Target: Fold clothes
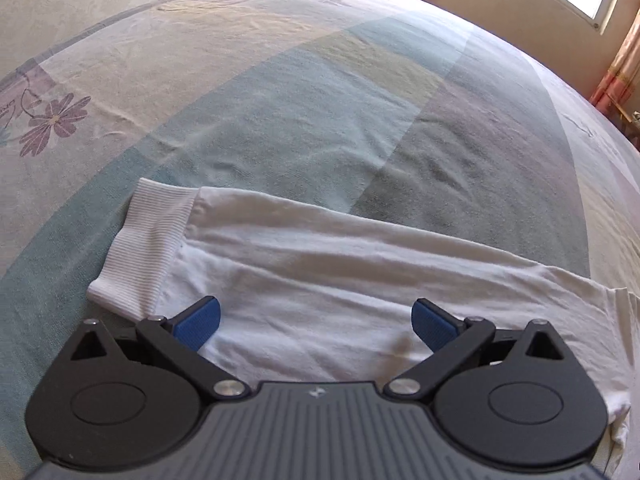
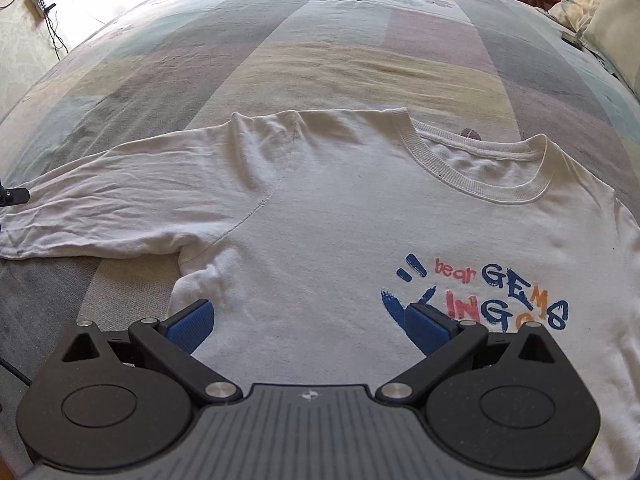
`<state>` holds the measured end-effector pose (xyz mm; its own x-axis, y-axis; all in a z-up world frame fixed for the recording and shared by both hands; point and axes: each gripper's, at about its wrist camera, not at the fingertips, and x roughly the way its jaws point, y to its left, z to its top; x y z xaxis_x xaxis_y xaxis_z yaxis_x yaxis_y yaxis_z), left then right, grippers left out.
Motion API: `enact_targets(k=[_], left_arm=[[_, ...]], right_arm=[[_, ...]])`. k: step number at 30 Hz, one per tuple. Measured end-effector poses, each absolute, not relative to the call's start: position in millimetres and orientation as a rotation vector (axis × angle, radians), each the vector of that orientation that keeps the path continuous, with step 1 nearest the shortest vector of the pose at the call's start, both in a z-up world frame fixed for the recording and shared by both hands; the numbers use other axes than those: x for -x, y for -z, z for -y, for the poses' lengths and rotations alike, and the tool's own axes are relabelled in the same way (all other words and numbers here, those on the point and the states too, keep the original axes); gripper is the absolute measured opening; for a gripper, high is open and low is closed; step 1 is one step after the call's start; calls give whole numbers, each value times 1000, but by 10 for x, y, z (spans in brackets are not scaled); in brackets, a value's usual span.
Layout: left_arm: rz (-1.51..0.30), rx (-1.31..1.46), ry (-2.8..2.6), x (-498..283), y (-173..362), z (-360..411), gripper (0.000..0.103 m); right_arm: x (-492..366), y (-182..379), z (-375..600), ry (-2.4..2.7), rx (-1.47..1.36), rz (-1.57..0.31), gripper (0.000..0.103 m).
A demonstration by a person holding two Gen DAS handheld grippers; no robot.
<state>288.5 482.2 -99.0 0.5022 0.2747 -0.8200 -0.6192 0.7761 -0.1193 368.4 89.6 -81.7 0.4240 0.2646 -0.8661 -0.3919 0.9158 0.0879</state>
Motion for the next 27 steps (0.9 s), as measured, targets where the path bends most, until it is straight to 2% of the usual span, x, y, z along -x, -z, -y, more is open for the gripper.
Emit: enact_targets(k=[8,15,20,27], left_arm=[[-881,190,-328,-3029,632,-3825,101],[-861,182,-169,-3262,438,-2737,101],[-864,252,-87,-3327,492,-1933,102],[-941,190,-34,-3164,902,-1050,102]], right_arm=[[-3628,870,-609,-413,104,-1054,103],[-3581,868,-80,-456,76,-1031,103],[-3533,831,561,-509,131,-1016,103],[-3408,1046,1078,-583,248,-994,103]])
